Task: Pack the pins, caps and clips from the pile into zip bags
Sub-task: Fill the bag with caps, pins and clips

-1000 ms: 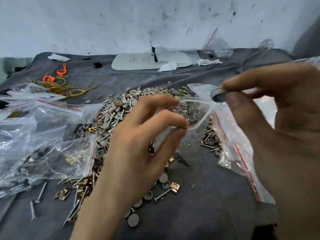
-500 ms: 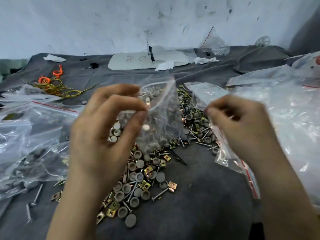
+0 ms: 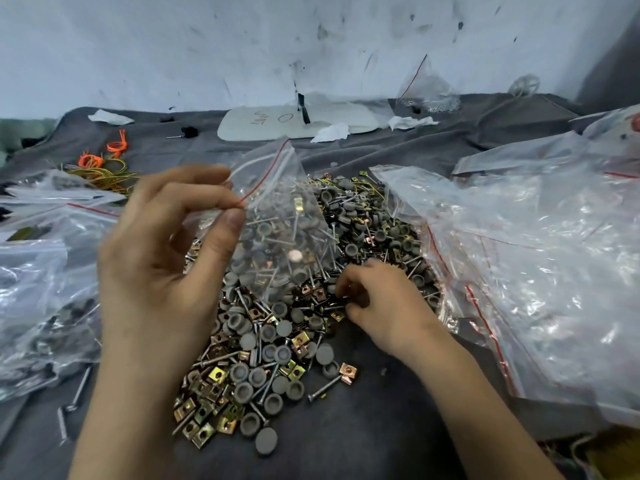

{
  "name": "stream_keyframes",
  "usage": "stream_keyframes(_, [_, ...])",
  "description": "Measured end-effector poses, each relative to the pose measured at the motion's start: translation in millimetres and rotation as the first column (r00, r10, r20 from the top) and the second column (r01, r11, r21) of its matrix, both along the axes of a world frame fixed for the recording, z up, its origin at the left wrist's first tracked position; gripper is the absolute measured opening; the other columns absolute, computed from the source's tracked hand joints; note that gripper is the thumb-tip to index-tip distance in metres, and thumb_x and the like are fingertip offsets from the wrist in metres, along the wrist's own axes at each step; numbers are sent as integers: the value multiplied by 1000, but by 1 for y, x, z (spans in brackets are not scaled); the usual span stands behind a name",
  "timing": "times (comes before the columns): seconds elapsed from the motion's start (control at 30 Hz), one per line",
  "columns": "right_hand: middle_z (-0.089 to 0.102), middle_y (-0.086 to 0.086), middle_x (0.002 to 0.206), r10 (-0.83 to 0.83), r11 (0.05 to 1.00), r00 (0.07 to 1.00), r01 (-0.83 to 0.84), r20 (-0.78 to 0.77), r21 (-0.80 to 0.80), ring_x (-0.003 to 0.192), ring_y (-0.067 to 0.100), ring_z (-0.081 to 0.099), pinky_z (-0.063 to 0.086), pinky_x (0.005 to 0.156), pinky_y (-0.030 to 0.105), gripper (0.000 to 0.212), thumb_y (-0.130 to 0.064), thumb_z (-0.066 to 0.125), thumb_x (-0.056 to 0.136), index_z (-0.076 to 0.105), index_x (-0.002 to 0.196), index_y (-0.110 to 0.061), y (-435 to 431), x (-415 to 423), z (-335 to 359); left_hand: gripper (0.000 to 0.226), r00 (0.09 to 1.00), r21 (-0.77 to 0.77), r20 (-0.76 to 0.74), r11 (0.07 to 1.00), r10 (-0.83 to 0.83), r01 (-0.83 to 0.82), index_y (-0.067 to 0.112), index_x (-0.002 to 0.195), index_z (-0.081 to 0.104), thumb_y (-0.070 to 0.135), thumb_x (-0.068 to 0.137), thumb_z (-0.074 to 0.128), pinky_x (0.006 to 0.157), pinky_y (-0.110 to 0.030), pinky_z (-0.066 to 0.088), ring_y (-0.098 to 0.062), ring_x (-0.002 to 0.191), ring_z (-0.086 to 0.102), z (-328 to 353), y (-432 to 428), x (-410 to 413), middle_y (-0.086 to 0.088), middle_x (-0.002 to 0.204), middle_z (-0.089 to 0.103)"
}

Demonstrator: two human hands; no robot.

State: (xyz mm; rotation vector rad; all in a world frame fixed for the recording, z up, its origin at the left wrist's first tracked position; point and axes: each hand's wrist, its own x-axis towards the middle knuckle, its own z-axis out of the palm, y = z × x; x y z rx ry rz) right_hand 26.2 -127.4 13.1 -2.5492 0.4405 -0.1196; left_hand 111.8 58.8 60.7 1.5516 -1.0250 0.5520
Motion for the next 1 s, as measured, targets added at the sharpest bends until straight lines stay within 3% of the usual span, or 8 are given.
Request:
stream_keyframes(0.1, [47, -4, 107, 4, 999, 1000, -4, -17, -37, 103, 22, 54, 48, 89, 37, 17, -15, 60, 90, 65, 100, -28, 6, 1, 0, 17, 1000, -3, 5, 1000, 3, -3, 51, 102, 61, 35, 98, 60, 90, -38, 49, -17, 119, 58, 0, 0, -1, 16, 118, 59])
stream_keyframes(0.3, [49, -3, 110, -55, 978, 998, 58, 23, -199, 111, 22, 49, 45, 80, 33, 16, -18, 58, 93, 63, 106, -25, 14, 1, -3, 16, 1000, -2, 9, 1000, 3, -3, 52, 101, 61, 36, 98, 59, 90, -36, 49, -15, 120, 57, 1, -1, -2, 18, 118, 58])
stream_keyframes(0.43, [46, -1, 113, 30, 981, 999, -22, 35, -195, 119, 20, 38, 45, 92, 35, 13, -20, 58, 92, 64, 104, -18, 11, 1, -5, 16, 1000, -11, -3, 1000, -7, 7, 53, 101, 61, 37, 97, 60, 90, -39, 49, -18, 119, 58, 0, -2, -2, 17, 118, 58])
stream_keyframes(0.5, [47, -2, 111, 32, 985, 995, -15, 96, -169, 112, 16, 41, 44, 93, 32, 10, -22, 60, 88, 62, 97, -16, 9, 1, -4, 16, 1000, -16, -9, 1000, -17, 17, 52, 101, 61, 37, 97, 60, 90, -39, 49, -19, 119, 58, 0, -2, -2, 17, 119, 58])
stream_keyframes(0.6, [60, -8, 84, -101, 989, 946, 61, 309, 134, 77, 5, 57, 47, 67, 15, 9, -17, 66, 84, 58, 81, -20, 7, -3, 6, 17, 1000, -11, -11, 1000, -26, 26, 52, 101, 61, 36, 98, 60, 90, -36, 49, -17, 119, 58, 0, -1, -2, 17, 118, 59])
stream_keyframes(0.67, [63, -8, 70, -207, 936, 893, 62, 399, 347, 66, 1, 59, 45, 58, 10, 17, -10, 69, 82, 59, 76, -22, 2, -8, 14, 20, 999, -8, -11, 999, -37, 37, 52, 102, 61, 32, 98, 60, 89, -36, 49, -17, 118, 58, 0, -2, -3, 17, 118, 59])
stream_keyframes(0.87, [72, -5, 76, -420, 784, 662, -79, 620, 615, 70, 5, 66, 49, 64, 12, 13, -11, 73, 81, 72, 77, -23, -16, -31, 45, 9, 972, -56, -31, 972, -231, 229, 33, 103, 59, 26, 98, 58, 91, -17, 45, -14, 114, 60, 10, -12, -24, 9, 118, 62])
stream_keyframes(1.0, [73, -3, 76, -433, 722, 596, -219, 676, 656, 72, 8, 65, 50, 69, 16, 13, -16, 72, 76, 77, 80, -27, -25, -46, 60, 16, 942, 118, -130, 938, -310, 326, 27, 91, 64, 42, 94, 60, 82, -18, 50, -6, 96, 68, 17, -18, -36, 17, 102, 70])
